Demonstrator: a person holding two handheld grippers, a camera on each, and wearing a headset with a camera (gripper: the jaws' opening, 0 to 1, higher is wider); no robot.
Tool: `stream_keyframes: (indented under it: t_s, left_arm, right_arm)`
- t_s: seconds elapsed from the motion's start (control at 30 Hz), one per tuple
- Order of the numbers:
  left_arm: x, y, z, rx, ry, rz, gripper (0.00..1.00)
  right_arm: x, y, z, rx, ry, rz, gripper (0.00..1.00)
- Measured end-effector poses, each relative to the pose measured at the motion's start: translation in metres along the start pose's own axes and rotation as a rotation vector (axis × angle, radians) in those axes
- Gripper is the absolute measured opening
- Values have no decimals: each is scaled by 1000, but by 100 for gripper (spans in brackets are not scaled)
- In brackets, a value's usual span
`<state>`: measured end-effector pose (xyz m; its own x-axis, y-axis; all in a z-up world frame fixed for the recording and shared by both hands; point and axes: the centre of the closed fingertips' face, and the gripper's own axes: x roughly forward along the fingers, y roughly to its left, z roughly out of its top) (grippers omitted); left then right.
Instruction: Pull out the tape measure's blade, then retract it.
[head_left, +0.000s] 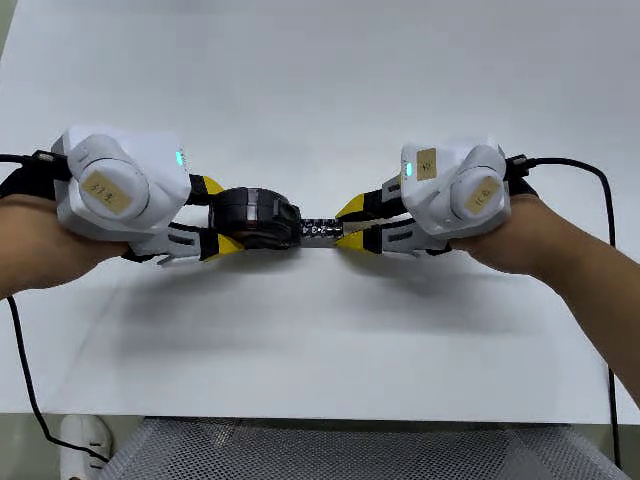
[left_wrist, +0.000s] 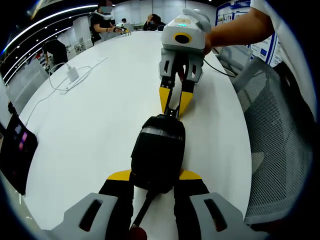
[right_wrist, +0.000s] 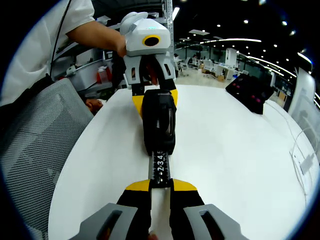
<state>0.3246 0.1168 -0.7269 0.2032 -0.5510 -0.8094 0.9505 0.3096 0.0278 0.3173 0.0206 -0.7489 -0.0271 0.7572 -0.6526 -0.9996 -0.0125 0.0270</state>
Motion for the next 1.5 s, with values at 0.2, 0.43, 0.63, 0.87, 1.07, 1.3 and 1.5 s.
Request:
stream_keyframes:
  t_s: [0.2, 0.43, 0.63, 0.87, 1.07, 1.3, 1.5]
  left_arm:
    - [0, 0, 0, 0, -1, 0, 25]
    - [0, 0, -1, 4, -1, 2, 25]
    - [0, 0, 0, 1, -2, 2, 25]
    - [0, 0, -1, 4, -1, 1, 25]
    - [0, 0, -1, 3, -1, 3, 25]
    - [0, 0, -1, 3, -1, 4, 25]
    - [0, -1, -1, 3, -1, 5, 25]
  right_arm:
    - [-5, 0, -3, 2, 6, -8, 9]
    - [-11, 0, -9, 10, 13, -14, 9]
    - [-16, 0, -13, 12, 24, -16, 9]
    - [-23, 2, -16, 11, 32, -20, 9]
    - [-28, 2, -19, 1, 41, -33, 9]
    - [-32, 2, -22, 2, 46, -46, 9]
    - [-37, 0, -27, 1, 59, -52, 9]
